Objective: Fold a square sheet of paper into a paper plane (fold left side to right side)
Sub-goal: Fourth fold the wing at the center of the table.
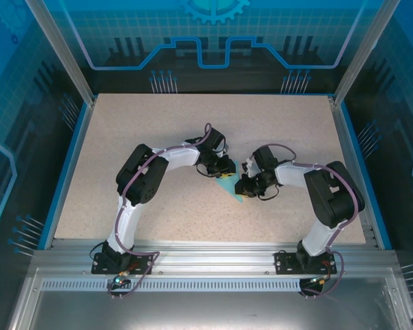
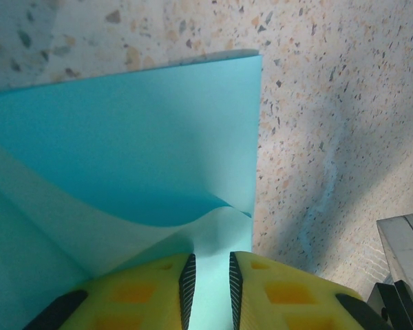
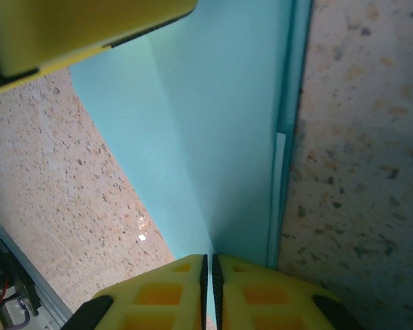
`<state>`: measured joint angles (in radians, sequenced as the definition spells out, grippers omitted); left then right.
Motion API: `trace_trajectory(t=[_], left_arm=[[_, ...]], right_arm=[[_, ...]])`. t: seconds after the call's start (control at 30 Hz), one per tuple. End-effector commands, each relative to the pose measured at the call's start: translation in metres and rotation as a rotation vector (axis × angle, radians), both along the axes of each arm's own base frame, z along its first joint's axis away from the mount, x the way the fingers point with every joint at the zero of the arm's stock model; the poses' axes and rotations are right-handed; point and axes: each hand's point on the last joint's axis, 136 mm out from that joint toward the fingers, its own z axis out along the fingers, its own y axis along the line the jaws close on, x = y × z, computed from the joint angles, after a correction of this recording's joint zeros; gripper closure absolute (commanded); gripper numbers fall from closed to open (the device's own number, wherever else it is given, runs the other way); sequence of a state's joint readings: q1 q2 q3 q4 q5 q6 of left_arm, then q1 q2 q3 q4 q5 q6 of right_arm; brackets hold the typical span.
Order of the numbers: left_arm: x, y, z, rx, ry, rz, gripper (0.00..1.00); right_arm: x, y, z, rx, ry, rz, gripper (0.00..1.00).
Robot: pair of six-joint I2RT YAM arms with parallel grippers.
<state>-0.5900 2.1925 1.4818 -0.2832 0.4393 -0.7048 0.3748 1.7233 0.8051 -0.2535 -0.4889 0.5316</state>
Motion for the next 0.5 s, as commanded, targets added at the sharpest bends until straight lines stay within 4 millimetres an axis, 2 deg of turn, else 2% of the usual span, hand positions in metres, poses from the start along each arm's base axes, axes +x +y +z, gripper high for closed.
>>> trace_trajectory(t=[0.0, 0.1, 0.47], left_arm=[[-0.018, 0.028, -0.043, 0.144, 0.074, 0.022, 0.74], [-0.017, 0.029, -0.043, 0.146, 0.074, 0.022, 0.74], [-0.017, 0.037, -0.048, 0.16, 0.083, 0.037, 0.74]], right_arm=[[-0.043, -0.017, -0.026, -0.124, 0.142, 0.03, 0.87], [-0.06, -0.026, -0.032, -0.148, 0.18, 0.038, 0.87], [-0.111, -0.045, -0.029, -0.203, 0.237, 0.115, 0.87]])
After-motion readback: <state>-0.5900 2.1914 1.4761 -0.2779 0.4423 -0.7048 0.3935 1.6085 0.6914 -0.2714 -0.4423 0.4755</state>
